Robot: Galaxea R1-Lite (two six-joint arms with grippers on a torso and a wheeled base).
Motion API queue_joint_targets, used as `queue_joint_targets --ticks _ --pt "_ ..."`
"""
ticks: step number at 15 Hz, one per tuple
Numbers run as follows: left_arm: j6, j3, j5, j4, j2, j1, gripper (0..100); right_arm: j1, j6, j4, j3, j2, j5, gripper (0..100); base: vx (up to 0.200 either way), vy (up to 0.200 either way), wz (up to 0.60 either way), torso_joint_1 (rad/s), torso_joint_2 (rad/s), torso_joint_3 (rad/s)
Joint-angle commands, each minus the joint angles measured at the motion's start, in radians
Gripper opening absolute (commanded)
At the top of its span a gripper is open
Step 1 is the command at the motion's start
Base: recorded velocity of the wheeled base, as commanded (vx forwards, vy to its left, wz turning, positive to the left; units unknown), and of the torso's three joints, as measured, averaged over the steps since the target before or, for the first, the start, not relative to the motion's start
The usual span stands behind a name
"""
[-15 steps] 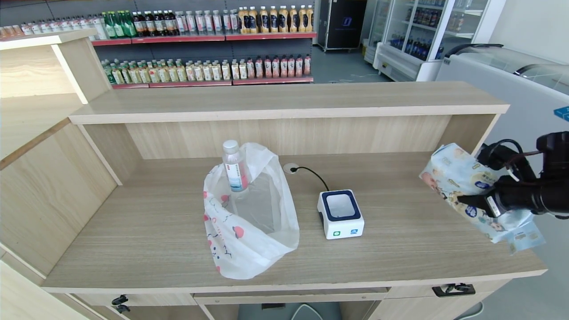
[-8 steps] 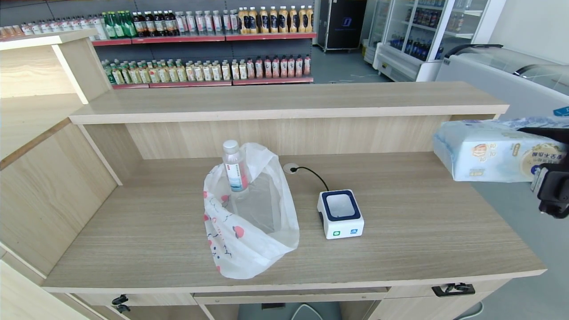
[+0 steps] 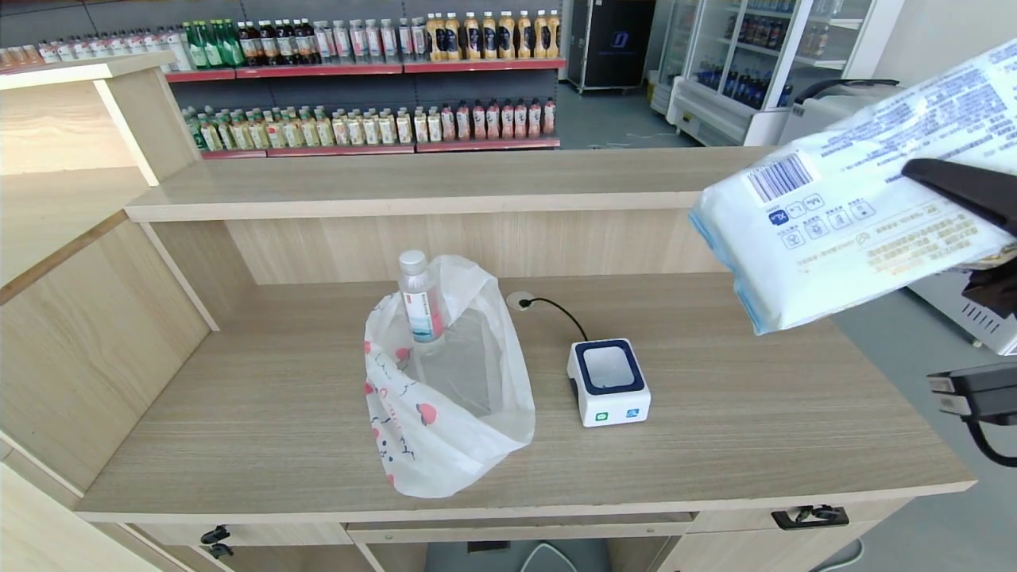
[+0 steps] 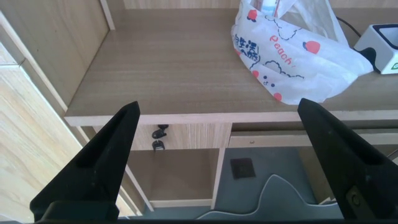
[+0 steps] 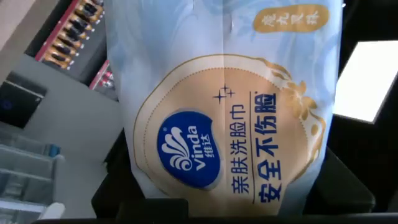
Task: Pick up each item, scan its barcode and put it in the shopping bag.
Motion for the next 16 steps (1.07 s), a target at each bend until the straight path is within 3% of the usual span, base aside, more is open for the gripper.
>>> queue_joint_targets --ticks 1,3,6,11,13,16 --pt "0.000 0.000 0.000 0.000 0.001 0.001 100 0.170 -0.032 -0.138 0.029 -0.001 0.006 0 0.000 0.000 0.00 0.000 0.00 0.000" --pt "0.000 0.000 0.000 0.000 0.001 -0.001 100 0.245 -0.031 -0.222 0.054 -0.010 0.009 0 0.000 0.000 0.00 0.000 0.00 0.000" --pt "0.000 0.000 0.000 0.000 0.001 -0.001 100 0.315 -0.026 -0.239 0.074 -0.042 0.010 0 0.000 0.000 0.00 0.000 0.00 0.000" --pt "0.000 0.000 0.000 0.000 0.001 -0.001 100 0.317 -0.014 -0.210 0.112 -0.139 0.014 0 0.000 0.000 0.00 0.000 0.00 0.000" --pt "0.000 0.000 0.000 0.000 0.001 -0.001 100 0.317 -0.012 -0.089 0.120 -0.183 0.058 0 0.000 0.000 0.00 0.000 0.00 0.000" --pt "0.000 0.000 0.000 0.000 0.001 -0.001 100 0.314 -0.018 -0.075 0.127 -0.165 0.103 0 0.000 0.000 0.00 0.000 0.00 0.000"
